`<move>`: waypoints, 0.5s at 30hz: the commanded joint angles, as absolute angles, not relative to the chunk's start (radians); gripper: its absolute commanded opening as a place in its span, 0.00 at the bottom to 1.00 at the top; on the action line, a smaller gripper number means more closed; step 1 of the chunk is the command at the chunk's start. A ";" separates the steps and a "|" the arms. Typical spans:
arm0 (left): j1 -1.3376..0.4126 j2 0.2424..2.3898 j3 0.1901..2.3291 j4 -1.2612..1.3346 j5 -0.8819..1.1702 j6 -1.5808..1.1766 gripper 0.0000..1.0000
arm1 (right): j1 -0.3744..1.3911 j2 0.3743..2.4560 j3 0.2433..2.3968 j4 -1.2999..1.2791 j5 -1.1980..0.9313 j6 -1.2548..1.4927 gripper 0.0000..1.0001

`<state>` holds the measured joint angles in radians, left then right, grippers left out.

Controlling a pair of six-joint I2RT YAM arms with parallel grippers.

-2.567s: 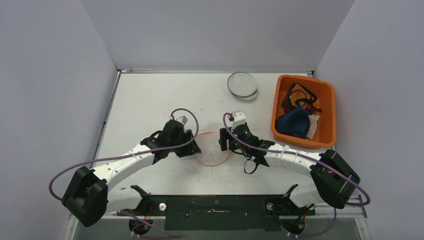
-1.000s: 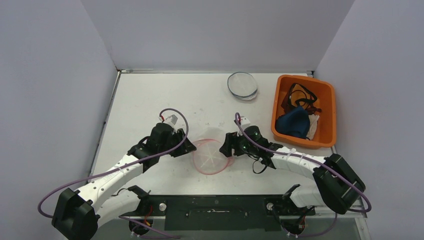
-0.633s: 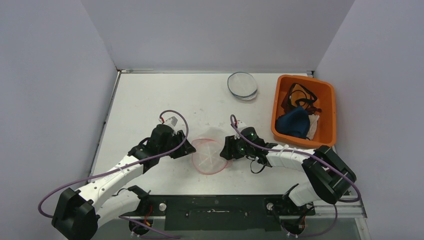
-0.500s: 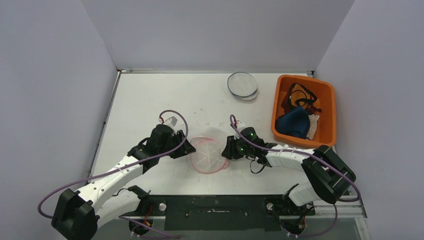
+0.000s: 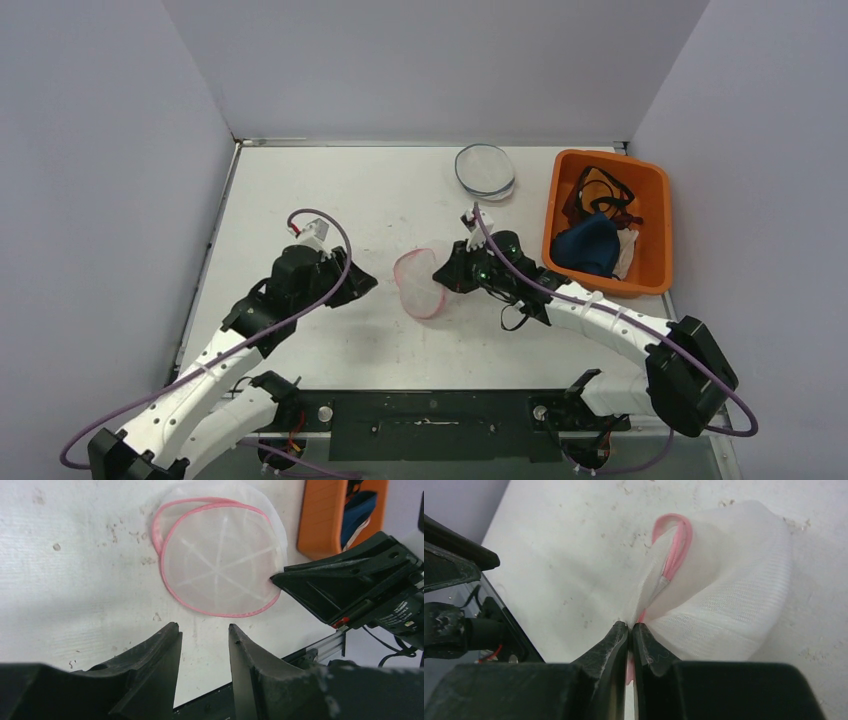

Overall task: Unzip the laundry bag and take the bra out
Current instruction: Adjust the laundry bag at the center of the board.

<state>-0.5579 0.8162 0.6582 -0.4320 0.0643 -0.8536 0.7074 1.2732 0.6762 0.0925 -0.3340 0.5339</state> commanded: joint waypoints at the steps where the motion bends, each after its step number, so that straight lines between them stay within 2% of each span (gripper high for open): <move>1: -0.545 0.736 0.752 -0.495 -0.040 -0.835 0.38 | 0.736 1.246 0.784 0.104 -0.358 0.566 0.05; 9: -0.533 0.644 0.806 -0.573 -0.115 -0.825 0.38 | 0.824 1.318 0.882 0.212 -0.436 0.667 0.05; 15: -0.531 0.612 0.839 -0.605 -0.149 -0.811 0.38 | 0.805 1.311 0.838 0.346 -0.493 0.789 0.05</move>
<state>-0.5392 0.6308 0.7807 -0.5827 -0.1036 -0.8375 0.8249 1.3277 0.8463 0.1871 -0.4438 0.6952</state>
